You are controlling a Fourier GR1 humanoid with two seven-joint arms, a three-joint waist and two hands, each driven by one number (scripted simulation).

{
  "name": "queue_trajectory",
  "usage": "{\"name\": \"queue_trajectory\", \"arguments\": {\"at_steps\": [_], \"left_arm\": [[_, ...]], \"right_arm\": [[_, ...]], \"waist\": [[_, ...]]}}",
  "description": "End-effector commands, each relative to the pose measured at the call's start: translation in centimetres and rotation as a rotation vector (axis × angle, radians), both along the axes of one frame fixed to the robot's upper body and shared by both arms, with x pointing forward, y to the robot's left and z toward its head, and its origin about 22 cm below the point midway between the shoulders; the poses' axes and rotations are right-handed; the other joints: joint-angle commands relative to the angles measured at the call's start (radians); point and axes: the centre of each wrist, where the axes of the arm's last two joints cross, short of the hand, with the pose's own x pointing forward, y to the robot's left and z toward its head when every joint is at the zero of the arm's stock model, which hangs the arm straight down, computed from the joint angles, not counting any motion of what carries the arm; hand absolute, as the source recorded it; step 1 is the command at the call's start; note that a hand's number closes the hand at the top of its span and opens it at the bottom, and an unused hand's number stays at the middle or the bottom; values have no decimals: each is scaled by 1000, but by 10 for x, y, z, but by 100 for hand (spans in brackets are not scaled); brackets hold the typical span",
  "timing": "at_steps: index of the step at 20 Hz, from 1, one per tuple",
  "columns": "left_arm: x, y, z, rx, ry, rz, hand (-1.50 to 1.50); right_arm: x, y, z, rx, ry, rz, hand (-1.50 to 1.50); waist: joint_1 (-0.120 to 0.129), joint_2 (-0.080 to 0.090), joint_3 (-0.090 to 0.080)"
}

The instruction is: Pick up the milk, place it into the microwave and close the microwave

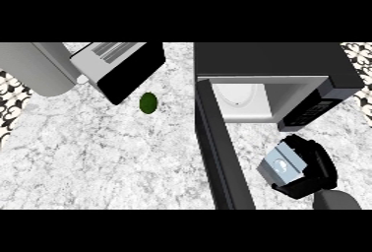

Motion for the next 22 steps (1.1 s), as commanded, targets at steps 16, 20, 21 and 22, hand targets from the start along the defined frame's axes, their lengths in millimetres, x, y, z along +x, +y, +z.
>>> {"name": "queue_trajectory", "arguments": {"at_steps": [16,20,21,22], "left_arm": [[-12,35,-7,-8,8,44,-150],[-18,37,-7,17,19,13,-150],[-1,30,-8,15,6,31,-150],[-17,45,-3,21,19,37,-150]], "right_arm": [[3,98,91,35,-81,-93,150],[29,106,95,-61,-79,-188,150],[46,102,110,-71,-73,-194,150],[40,112,103,-90,-43,-235,150]], "waist": [[18,7,1],[23,8,2],[18,10,2],[23,8,1]]}}
